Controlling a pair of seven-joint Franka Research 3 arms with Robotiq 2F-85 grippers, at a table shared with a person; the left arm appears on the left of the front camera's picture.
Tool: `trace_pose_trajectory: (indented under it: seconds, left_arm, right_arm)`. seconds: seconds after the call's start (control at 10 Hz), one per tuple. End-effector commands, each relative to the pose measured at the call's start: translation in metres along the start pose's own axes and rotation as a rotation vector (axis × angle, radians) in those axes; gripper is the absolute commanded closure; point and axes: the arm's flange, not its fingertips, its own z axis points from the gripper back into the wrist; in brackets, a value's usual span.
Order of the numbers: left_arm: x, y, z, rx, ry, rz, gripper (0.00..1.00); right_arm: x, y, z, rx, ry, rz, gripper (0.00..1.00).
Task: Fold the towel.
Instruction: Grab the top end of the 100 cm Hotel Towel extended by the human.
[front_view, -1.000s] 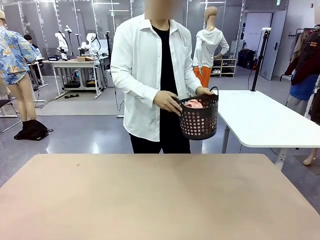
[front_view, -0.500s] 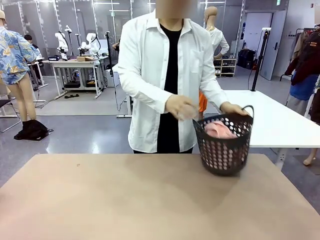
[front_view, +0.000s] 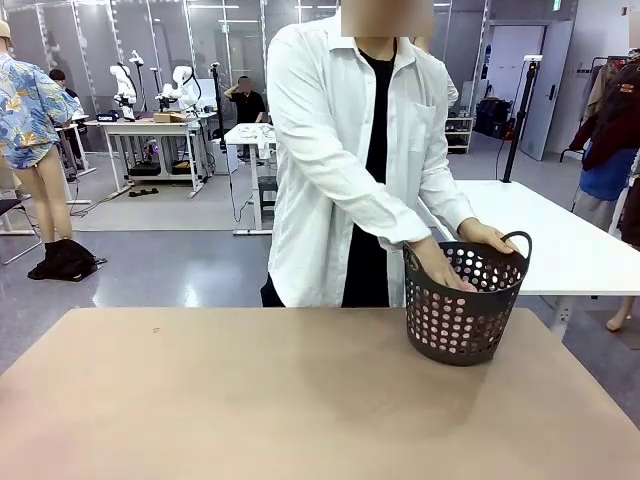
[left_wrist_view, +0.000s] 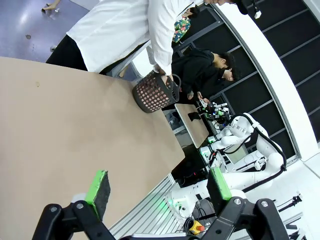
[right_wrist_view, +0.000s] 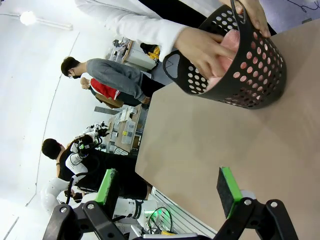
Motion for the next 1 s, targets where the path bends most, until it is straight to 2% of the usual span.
trace_pose_trajectory:
  seconds: [0.0,0.9]
  left_arm:
    - [0.0023,-0.0003,0.0011,-0.02,-0.011,-0.012,0.0]
    - [0.0023,-0.0003,0.0011,-0.02,-0.011,-0.012,0.0]
  right_arm:
    - [0.0013,0.0007,0.0005,0.008,-0.003,0.011,0.0]
    - [0.0013,0.0007,0.0005,0.008,-0.003,0.011,0.0]
